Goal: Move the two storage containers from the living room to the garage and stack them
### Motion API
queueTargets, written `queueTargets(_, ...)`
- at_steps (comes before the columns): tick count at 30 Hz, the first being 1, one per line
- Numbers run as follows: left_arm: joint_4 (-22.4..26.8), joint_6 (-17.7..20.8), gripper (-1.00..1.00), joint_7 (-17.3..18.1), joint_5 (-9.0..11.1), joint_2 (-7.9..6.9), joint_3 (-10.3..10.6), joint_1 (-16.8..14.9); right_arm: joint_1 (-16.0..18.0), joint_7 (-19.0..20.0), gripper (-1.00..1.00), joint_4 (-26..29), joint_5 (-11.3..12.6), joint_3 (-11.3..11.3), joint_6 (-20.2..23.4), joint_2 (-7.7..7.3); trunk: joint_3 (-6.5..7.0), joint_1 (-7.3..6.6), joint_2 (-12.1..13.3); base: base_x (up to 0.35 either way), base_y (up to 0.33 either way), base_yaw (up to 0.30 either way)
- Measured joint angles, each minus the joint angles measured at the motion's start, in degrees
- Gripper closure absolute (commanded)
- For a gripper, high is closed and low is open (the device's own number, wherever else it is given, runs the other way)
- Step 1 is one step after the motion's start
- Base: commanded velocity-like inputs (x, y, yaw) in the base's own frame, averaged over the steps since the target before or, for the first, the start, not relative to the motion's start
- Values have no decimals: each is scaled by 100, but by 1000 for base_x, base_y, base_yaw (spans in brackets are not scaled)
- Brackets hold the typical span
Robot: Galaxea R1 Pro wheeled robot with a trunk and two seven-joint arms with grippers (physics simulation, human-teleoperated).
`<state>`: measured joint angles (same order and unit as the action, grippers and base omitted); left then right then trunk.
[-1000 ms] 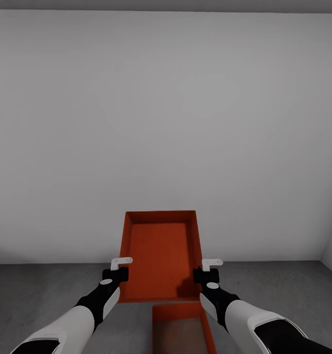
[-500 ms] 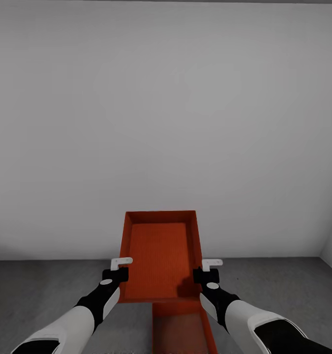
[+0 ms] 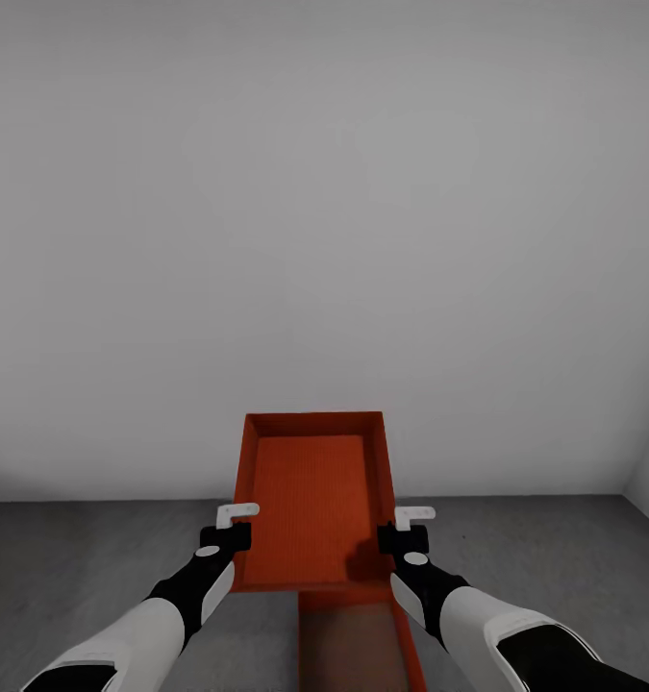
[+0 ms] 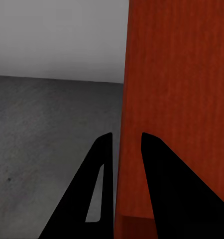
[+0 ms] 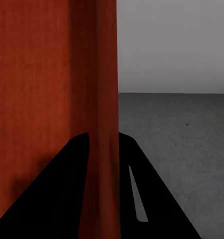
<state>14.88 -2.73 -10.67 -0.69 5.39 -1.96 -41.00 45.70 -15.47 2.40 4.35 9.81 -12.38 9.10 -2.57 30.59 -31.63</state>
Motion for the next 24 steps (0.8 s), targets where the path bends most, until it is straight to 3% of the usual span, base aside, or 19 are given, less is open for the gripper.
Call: queueTargets(24, 0, 0, 100, 0, 0, 0, 0, 0, 0, 0, 100, 0, 0, 0, 0, 0, -219, 0, 0, 0, 0, 0)
